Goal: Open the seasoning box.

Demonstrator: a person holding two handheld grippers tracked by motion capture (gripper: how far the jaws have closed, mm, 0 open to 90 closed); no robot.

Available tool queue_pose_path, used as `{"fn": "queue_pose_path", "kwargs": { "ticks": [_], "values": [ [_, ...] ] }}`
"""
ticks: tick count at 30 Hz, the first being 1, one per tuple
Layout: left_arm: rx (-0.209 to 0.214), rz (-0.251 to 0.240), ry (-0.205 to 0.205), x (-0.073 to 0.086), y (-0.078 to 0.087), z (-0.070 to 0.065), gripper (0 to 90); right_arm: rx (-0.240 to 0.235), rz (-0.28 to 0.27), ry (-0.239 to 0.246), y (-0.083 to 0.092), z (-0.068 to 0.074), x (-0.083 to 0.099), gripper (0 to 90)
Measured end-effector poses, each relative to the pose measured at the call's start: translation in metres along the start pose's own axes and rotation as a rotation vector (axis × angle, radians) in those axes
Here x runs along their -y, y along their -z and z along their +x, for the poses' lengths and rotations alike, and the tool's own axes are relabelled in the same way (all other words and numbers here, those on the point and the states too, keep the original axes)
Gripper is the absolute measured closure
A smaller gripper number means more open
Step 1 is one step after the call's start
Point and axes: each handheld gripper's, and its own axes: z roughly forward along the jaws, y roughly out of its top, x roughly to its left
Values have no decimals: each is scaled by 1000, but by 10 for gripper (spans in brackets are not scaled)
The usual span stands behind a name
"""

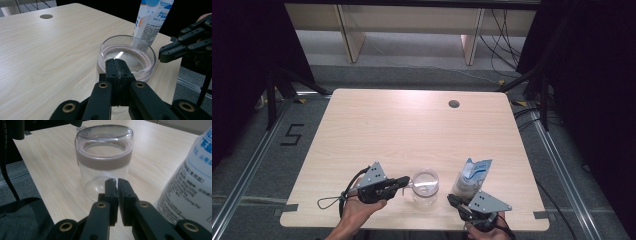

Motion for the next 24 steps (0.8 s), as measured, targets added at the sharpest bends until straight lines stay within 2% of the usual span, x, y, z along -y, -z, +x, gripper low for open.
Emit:
{"fn": "queue_pose_path", "kwargs": {
  "ticks": [1,4,7,8,12,13,15,16,18,19,20,21,23,24],
  "values": [
    [3,0,-5,0,0,0,893,-6,13,-20,-2,2,-2,877],
    [2,1,-6,0,0,0,894,14,0,7,-5,2,-4,889],
    [0,0,-6,0,0,0,893,-5,1,-13,-7,3,-6,894],
    [-2,1,-5,1,1,0,893,8,-8,4,-8,3,-6,897],
    [2,-5,-8,2,0,1,894,-3,-12,10,-14,4,-8,900],
    [-7,-1,-2,3,0,1,894,10,-16,11,-15,5,-9,899],
    [-4,-5,10,3,0,2,893,9,-9,7,-15,5,-9,900],
    [9,-15,18,3,-1,2,893,-7,-8,-8,-17,6,-11,900],
    [16,-23,15,3,-1,2,893,-7,-4,-8,-16,6,-12,900],
    [18,-17,7,2,-1,1,893,7,-16,11,-16,5,-13,899],
    [20,-17,6,2,-2,0,893,-3,-19,-12,-17,6,-15,899],
    [20,-17,6,2,-2,0,893,-3,-19,-12,-17,6,-15,899],
    [12,-11,6,2,-1,-1,894,6,-11,-9,-18,6,-17,899],
    [20,-16,7,3,-2,0,894,12,-25,10,-20,4,-17,900]
  ]
}}
